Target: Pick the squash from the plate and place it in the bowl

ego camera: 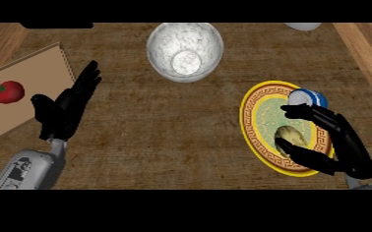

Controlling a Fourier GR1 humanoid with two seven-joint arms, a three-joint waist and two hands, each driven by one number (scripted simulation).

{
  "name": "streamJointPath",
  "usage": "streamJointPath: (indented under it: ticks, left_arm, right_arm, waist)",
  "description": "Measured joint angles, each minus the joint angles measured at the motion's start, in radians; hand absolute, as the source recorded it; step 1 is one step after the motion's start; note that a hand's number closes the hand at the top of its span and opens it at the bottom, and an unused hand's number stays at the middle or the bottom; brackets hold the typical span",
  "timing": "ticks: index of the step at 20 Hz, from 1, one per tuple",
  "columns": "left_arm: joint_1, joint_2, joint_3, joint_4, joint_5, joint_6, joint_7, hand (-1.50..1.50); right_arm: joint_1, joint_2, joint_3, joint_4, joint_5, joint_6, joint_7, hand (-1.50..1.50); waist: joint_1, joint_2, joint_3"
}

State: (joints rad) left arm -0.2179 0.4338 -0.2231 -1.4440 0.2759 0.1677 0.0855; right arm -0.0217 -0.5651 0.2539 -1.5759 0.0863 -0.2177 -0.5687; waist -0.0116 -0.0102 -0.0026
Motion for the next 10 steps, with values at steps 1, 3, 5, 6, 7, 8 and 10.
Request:
streamJointPath:
  ticks: [1,3,5,6,7,8,10]
  left_arm:
    - [-0.004,0.007,0.008,0.002,0.014,-0.013,0.015,0.0]
    - [0.003,0.02,0.02,-0.004,0.037,-0.04,0.037,0.0]
    - [0.015,0.041,0.04,-0.008,0.061,-0.071,0.051,0.0]
    - [0.012,0.049,0.051,-0.003,0.068,-0.085,0.057,0.0]
    - [0.016,0.056,0.06,-0.007,0.075,-0.093,0.065,0.0]
    - [0.021,0.063,0.069,-0.013,0.085,-0.102,0.074,0.0]
    - [0.034,0.067,0.075,-0.016,0.089,-0.113,0.072,0.0]
  right_arm:
    - [0.024,0.006,0.013,0.001,0.035,-0.025,-0.065,-1.5]
    - [0.079,0.012,0.03,-0.012,0.094,-0.076,-0.174,-1.5]
    - [0.132,0.029,0.052,-0.036,0.163,-0.147,-0.242,-1.5]
    - [0.162,0.025,0.051,-0.06,0.189,-0.174,-0.256,-1.5]
    - [0.192,0.024,0.056,-0.087,0.226,-0.206,-0.252,-1.5]
    - [0.216,0.021,0.051,-0.109,0.261,-0.238,-0.236,-1.5]
    - [0.27,0.007,0.048,-0.174,0.346,-0.294,-0.175,-1.5]
  waist:
    - [-0.002,0.002,0.001]
    - [-0.003,0.003,0.003]
    - [-0.003,0.004,0.003]
    - [-0.004,0.004,0.003]
    - [-0.004,0.005,0.002]
    - [-0.005,0.004,0.002]
    - [-0.009,0.003,0.001]
